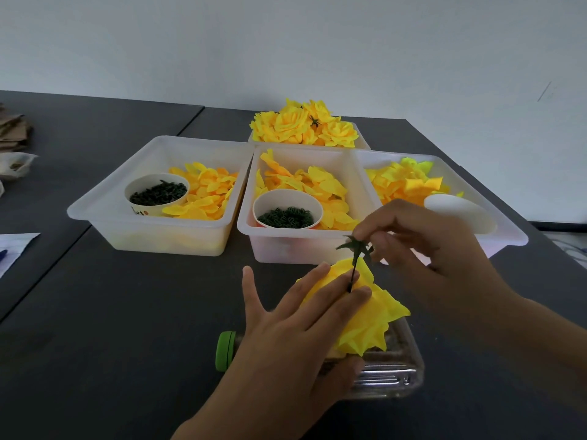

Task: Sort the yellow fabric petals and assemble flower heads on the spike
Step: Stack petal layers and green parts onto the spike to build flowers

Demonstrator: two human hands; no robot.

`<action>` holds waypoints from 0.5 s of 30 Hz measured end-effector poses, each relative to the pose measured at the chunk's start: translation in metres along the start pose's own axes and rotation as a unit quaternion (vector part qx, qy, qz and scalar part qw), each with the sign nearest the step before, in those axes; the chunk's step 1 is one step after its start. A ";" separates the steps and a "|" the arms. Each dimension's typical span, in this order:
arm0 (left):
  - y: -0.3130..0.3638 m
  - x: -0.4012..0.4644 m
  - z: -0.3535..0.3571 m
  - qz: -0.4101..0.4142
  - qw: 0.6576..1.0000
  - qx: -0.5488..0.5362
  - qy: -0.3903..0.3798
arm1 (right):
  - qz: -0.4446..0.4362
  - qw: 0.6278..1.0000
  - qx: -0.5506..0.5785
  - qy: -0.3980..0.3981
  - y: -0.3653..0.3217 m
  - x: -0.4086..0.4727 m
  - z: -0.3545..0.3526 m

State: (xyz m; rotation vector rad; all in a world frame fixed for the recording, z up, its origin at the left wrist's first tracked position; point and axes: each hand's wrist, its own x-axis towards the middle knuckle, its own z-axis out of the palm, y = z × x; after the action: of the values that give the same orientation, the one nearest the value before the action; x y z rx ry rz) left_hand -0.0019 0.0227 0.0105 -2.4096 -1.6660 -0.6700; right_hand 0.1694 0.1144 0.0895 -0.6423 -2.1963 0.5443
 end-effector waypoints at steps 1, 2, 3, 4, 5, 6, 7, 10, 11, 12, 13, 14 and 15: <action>0.000 0.000 0.000 0.000 1.000 0.000 -0.001 | 0.018 0.999 0.031 -0.002 0.000 0.001 0.001; 0.000 0.000 0.000 0.000 1.000 0.000 -0.002 | 0.035 0.997 0.062 0.000 0.000 0.002 0.002; 0.000 0.000 -0.001 0.000 1.000 0.000 -0.003 | 0.049 0.995 0.089 -0.001 0.000 0.003 0.003; 0.000 0.000 -0.001 -0.001 1.000 0.000 -0.004 | 0.060 0.992 0.110 -0.004 -0.001 0.004 0.003; 0.000 0.000 -0.001 -0.001 1.000 -0.002 -0.005 | 0.069 0.989 0.127 -0.009 -0.001 0.005 0.002; 0.000 0.000 -0.001 -0.003 1.000 -0.004 -0.006 | 0.079 0.986 0.144 -0.013 -0.001 0.006 0.002; 0.000 0.000 -0.001 -0.004 1.000 -0.005 -0.007 | 0.089 0.983 0.161 -0.017 -0.001 0.006 0.001; 0.000 0.000 0.000 -0.006 1.000 -0.002 -0.012 | 0.120 0.971 0.204 -0.031 -0.002 0.008 -0.001; 0.000 0.000 0.000 -0.006 1.000 -0.003 -0.013 | 0.131 0.968 0.212 -0.037 -0.002 0.008 -0.001; 0.000 0.000 0.000 -0.006 1.000 -0.005 -0.014 | 0.143 0.965 0.215 -0.043 -0.001 0.009 -0.001; 0.000 0.000 0.000 -0.007 1.000 -0.007 -0.014 | 0.155 0.962 0.218 -0.051 -0.001 0.009 -0.002; 0.000 0.000 0.000 -0.007 1.000 -0.006 -0.014 | 0.166 0.958 0.226 -0.061 -0.001 0.009 -0.002; -0.001 0.000 0.000 -0.006 1.000 -0.004 -0.014 | 0.174 0.953 0.237 -0.070 -0.001 0.009 -0.003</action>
State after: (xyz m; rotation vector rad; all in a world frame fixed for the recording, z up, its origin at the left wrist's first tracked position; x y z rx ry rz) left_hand -0.0024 0.0228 0.0105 -2.4276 -1.6940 -0.6485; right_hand 0.1661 0.1190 0.0970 -0.7443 -1.9736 1.2888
